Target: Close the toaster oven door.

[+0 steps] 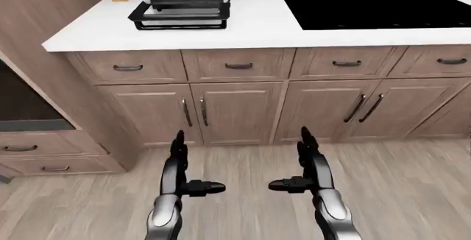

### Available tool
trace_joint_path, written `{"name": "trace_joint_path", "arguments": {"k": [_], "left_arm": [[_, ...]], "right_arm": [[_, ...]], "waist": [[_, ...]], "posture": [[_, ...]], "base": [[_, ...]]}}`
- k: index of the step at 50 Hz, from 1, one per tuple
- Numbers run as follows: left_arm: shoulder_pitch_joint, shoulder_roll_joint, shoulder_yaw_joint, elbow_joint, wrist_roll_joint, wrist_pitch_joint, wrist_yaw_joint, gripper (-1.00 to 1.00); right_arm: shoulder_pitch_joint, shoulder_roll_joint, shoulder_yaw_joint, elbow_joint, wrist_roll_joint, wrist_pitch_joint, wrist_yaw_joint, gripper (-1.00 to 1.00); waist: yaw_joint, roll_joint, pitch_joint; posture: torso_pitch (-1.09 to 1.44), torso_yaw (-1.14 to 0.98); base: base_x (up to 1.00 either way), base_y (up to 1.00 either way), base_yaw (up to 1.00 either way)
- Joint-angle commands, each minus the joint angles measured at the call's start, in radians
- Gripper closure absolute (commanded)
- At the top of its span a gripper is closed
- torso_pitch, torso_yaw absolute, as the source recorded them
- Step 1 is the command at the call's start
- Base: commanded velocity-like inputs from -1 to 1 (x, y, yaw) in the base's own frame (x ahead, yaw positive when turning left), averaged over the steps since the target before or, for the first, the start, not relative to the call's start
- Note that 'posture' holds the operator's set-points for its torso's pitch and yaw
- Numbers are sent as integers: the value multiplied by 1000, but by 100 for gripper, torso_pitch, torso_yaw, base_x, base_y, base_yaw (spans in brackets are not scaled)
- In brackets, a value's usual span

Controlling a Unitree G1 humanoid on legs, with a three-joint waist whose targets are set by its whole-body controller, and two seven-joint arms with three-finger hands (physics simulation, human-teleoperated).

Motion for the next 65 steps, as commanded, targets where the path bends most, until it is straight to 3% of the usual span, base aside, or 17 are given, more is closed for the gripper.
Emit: {"name": "trace_joint_path", "arguments": {"k": [1,3,4,5,7,8,12,20,27,32,45,51,52,57,60,65], "left_arm": [[-36,18,31,-121,-31,-25,-8,-100],[-34,19,35,-135,-31,-16,-9,-100],[-35,22,37,-148,-29,-10,-10,-100],[-31,23,39,-157,-29,-7,-13,-100],[-12,30,49,-188,-24,-9,-26,-100],[-6,33,57,-199,-26,-6,-32,-100],[-19,43,93,-219,-40,20,-43,-100],[-73,115,218,-279,-129,88,-94,-100],[-134,204,323,-355,-126,176,-81,-100],[-173,282,435,-403,-186,254,-109,-100],[-225,432,597,-423,-281,347,-71,-100],[-237,475,628,-414,-308,359,-64,-100],[-239,484,634,-415,-315,366,-63,-100],[-238,499,644,-413,-327,366,-56,-100],[-235,500,645,-412,-330,368,-58,-100],[-239,506,649,-408,-335,370,-56,-100]], "right_arm": [[-37,-7,-8,-103,13,-30,2,-100],[-42,-7,-12,-117,15,-27,-1,-100],[-48,-9,-16,-120,18,-21,-3,-100],[-47,-11,-16,-122,19,-18,0,-100],[-48,-15,-19,-137,19,-10,6,-100],[-52,-17,-23,-150,21,2,7,-100],[-62,-21,-34,-176,27,27,9,-100],[-76,-33,-44,-294,18,105,21,-100],[-130,-58,-96,-419,68,243,17,-100],[-193,-99,-153,-509,106,362,10,-100],[-318,-196,-226,-631,150,515,0,-100],[-334,-210,-239,-640,159,526,-5,-100],[-337,-212,-244,-645,163,530,-8,-100],[-358,-227,-252,-664,179,557,-20,-100],[-359,-230,-250,-666,178,552,-23,-100],[-376,-241,-256,-672,184,563,-27,-100]], "waist": [[-2,-8,-1],[9,-1,-63],[9,-1,-52],[6,-7,-18],[8,-6,-70],[8,-5,-75],[9,-2,-78],[8,2,-86],[7,9,-88],[6,10,-82],[3,18,-64],[3,21,-57],[3,25,-73],[4,17,-39],[2,8,-34],[-1,15,-39]], "posture": [[0,0],[0,0],[0,0],[0,0],[0,0],[0,0],[0,0],[0,0],[0,0],[0,0],[0,0],[0,0],[0,0],[0,0],[0,0],[0,0]], "base": [[0,0,0],[0,0,0],[0,0,0],[0,0,0],[0,0,0],[0,0,0],[0,0,0],[0,0,0],[0,0,0],[0,0,0],[0,0,0],[1,0,0],[8,0,0],[13,0,0],[18,0,0],[24,4,0]]}}
